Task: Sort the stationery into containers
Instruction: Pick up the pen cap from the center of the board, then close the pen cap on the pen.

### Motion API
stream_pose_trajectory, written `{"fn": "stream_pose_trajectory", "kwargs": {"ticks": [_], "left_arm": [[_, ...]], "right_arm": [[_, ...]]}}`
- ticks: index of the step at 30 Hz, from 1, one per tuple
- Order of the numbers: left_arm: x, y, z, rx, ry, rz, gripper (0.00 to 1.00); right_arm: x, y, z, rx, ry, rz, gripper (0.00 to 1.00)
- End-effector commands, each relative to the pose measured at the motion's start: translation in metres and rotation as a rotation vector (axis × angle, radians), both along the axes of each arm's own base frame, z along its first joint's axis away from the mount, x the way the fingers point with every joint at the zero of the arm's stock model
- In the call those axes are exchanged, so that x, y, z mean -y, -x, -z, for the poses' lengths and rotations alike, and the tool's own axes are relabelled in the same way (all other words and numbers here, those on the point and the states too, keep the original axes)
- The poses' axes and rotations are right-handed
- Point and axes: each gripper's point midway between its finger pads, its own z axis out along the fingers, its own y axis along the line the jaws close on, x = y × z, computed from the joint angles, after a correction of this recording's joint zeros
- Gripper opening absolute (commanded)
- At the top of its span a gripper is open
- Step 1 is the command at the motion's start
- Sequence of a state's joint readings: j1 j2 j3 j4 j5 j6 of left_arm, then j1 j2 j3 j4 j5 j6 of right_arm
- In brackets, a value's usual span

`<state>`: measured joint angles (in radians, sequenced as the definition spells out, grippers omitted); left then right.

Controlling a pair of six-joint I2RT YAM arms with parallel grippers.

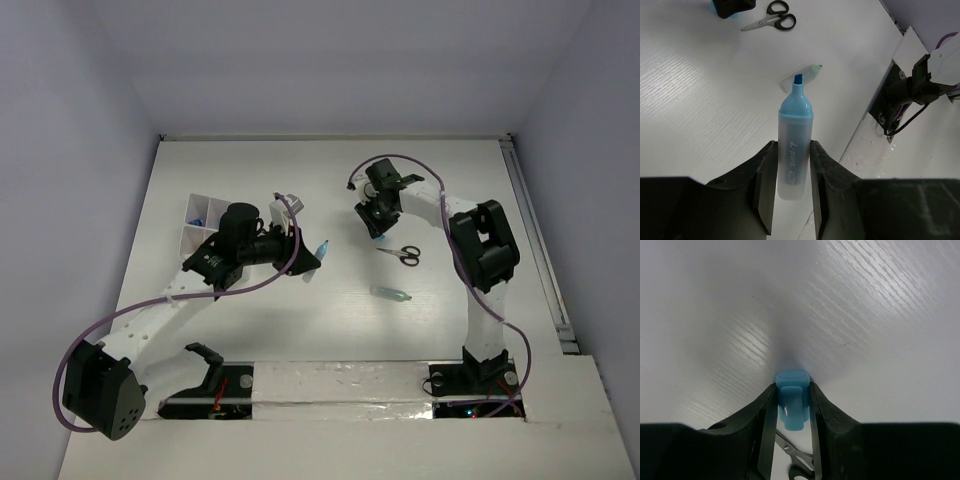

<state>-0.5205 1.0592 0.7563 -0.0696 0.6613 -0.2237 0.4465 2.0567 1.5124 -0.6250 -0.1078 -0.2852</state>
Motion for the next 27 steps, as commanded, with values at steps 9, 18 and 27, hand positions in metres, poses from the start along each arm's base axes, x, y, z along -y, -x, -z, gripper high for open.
{"fn": "stream_pose_trajectory", "kwargs": {"ticks": [9,18,27], "left_arm": [[0.008,-0.006,-0.034,0.041,0.139,0.019,0.00],[0.017,0.002,-0.112,0.156,0.358,0.061,0.00],[0.018,0.021,-0.177,0.222,0.613,0.122,0.00]], "right_arm": [[-0.073,-0.025,-0.183,0.358,-0.594,0.089,0.21],[-0.126,0.060,-0.345,0.323,-1.451,-0.187,0.21],[-0.106,0.121,-0.392,0.240,-1.846,-0.404,0.22]]}}
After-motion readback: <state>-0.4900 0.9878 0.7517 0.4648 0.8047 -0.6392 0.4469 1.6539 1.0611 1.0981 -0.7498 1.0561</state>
